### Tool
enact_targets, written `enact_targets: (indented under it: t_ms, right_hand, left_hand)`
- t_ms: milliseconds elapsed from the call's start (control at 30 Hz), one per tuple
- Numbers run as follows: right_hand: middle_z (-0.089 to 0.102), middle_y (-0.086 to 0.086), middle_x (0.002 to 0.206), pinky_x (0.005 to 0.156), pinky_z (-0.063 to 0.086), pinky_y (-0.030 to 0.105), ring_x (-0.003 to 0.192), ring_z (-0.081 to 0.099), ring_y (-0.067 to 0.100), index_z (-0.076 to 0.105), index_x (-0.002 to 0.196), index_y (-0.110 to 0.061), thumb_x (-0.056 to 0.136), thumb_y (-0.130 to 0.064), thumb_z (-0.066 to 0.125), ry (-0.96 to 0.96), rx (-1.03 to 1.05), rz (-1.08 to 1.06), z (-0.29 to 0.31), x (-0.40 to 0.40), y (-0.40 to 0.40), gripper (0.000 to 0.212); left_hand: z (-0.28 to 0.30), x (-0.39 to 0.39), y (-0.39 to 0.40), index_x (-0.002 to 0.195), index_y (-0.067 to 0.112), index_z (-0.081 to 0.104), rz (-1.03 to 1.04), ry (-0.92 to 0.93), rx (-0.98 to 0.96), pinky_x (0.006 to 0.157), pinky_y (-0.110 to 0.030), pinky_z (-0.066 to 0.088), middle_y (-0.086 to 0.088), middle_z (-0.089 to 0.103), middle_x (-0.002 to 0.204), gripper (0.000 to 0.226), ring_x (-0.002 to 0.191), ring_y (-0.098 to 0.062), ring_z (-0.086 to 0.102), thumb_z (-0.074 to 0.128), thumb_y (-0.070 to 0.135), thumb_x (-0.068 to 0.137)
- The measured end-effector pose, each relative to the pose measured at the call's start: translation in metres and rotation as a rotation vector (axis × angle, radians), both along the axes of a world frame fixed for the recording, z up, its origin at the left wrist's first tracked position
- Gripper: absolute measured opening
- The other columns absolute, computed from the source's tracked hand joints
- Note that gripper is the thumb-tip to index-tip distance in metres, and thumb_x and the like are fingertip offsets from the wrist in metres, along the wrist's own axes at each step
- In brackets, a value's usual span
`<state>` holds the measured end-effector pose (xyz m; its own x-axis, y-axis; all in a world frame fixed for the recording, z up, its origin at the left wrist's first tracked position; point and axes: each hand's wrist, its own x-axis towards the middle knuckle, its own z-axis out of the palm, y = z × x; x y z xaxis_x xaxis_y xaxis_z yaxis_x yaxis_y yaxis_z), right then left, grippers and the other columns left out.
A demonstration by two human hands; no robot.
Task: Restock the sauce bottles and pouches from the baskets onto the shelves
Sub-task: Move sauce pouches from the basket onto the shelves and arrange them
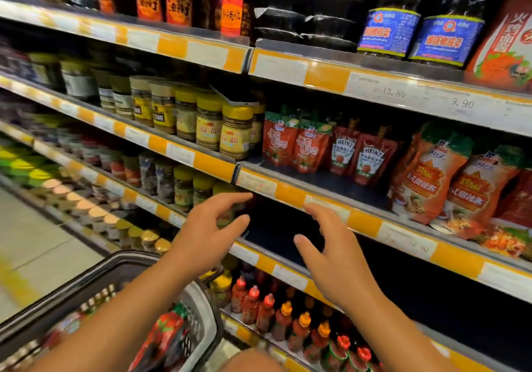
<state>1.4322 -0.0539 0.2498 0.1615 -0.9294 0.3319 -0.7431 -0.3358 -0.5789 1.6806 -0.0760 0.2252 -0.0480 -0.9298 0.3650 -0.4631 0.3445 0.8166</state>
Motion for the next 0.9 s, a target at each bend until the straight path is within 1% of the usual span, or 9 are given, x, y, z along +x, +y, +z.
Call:
enact_targets:
  t_ms: [67, 200, 300, 367, 467, 567, 667, 733, 900]
  right_hand:
    - [0.031, -0.035, 0.151, 0.114, 0.035, 0.027, 0.136, 0.033, -0.007, 0.031, 0.152, -0.051, 0.102, -0.046, 0.057, -0.041, 0.063, 0.069, -0.015, 0.026, 0.013, 0.056]
    - [0.031, -0.027, 0.159, 0.116, 0.035, 0.03, 0.144, 0.033, -0.001, 0.03, 0.153, -0.049, 0.102, -0.051, 0.054, -0.046, 0.144, 0.164, -0.039, 0.079, 0.024, 0.057]
    - [0.03, -0.024, 0.162, 0.115, 0.036, 0.033, 0.144, 0.037, 0.005, 0.027, 0.157, -0.046, 0.101, -0.053, 0.054, -0.008, 0.224, 0.22, -0.057, 0.12, 0.028, 0.062]
    - [0.032, -0.021, 0.162, 0.11, 0.041, 0.035, 0.131, 0.05, 0.011, 0.027, 0.157, -0.043, 0.101, -0.052, 0.054, 0.03, 0.267, 0.268, -0.069, 0.147, 0.028, 0.063]
    - [0.037, -0.014, 0.161, 0.115, 0.039, 0.035, 0.141, 0.044, 0.01, 0.031, 0.158, -0.035, 0.102, -0.048, 0.057, 0.068, 0.317, 0.349, -0.092, 0.187, 0.024, 0.063]
    - [0.044, -0.006, 0.158, 0.113, 0.041, 0.038, 0.144, 0.043, 0.017, 0.035, 0.157, -0.029, 0.101, -0.044, 0.06, 0.126, 0.4, 0.388, -0.118, 0.227, 0.018, 0.064]
    - [0.055, 0.002, 0.147, 0.101, 0.05, 0.042, 0.131, 0.056, 0.024, 0.04, 0.153, -0.025, 0.1, -0.039, 0.062, 0.194, 0.473, 0.397, -0.145, 0.261, 0.011, 0.06]
    - [0.059, 0.004, 0.143, 0.089, 0.05, 0.04, 0.122, 0.059, 0.025, 0.045, 0.15, -0.023, 0.098, -0.034, 0.062, 0.218, 0.498, 0.409, -0.163, 0.279, 0.005, 0.055]
    - [0.064, 0.007, 0.133, 0.09, 0.052, 0.042, 0.113, 0.063, 0.031, 0.059, 0.135, -0.023, 0.094, -0.025, 0.064, 0.284, 0.507, 0.359, -0.198, 0.302, -0.024, 0.041]
  left_hand:
    - [-0.027, 0.038, 0.03, 0.132, 0.064, 0.052, 0.087, 0.031, 0.1, 0.099, -0.034, 0.048, 0.035, 0.046, 0.143, 0.04, 0.127, 0.003, 0.048, 0.063, 0.047, 0.097]
    - [-0.073, 0.111, 0.087, 0.128, 0.063, 0.057, 0.249, 0.028, 0.218, 0.097, -0.027, 0.049, 0.035, 0.054, 0.136, 0.043, 0.128, 0.004, 0.052, 0.07, 0.041, 0.094]
    - [-0.098, 0.156, 0.126, 0.123, 0.057, 0.065, 0.366, 0.086, 0.328, 0.108, -0.045, 0.047, 0.022, 0.063, 0.134, 0.048, 0.127, -0.005, 0.057, 0.068, 0.06, 0.076]
    - [-0.118, 0.18, 0.146, 0.117, 0.052, 0.07, 0.468, 0.105, 0.36, 0.105, -0.047, 0.049, 0.014, 0.07, 0.124, 0.049, 0.118, -0.011, 0.064, 0.067, 0.063, 0.069]
    - [-0.148, 0.208, 0.17, 0.101, 0.048, 0.072, 0.598, 0.092, 0.413, 0.095, -0.042, 0.054, 0.017, 0.076, 0.104, 0.027, 0.102, -0.01, 0.071, 0.08, 0.031, 0.082]
    - [-0.175, 0.223, 0.184, 0.101, 0.036, 0.072, 0.696, 0.07, 0.513, 0.096, -0.038, 0.053, 0.011, 0.076, 0.106, 0.033, 0.105, -0.014, 0.071, 0.076, 0.008, 0.085]
    - [-0.199, 0.232, 0.195, 0.113, 0.018, 0.073, 0.775, 0.087, 0.577, 0.093, -0.032, 0.049, 0.002, 0.074, 0.109, 0.033, 0.108, -0.018, 0.068, 0.075, 0.004, 0.083]
    - [-0.21, 0.236, 0.202, 0.113, 0.019, 0.071, 0.793, 0.073, 0.61, 0.091, -0.031, 0.048, 0.006, 0.07, 0.111, 0.031, 0.109, -0.016, 0.066, 0.074, 0.008, 0.085]
    - [-0.225, 0.249, 0.221, 0.121, 0.021, 0.069, 0.862, -0.009, 0.656, 0.072, -0.023, 0.049, 0.008, 0.061, 0.117, 0.033, 0.097, -0.013, 0.064, 0.065, 0.012, 0.089]
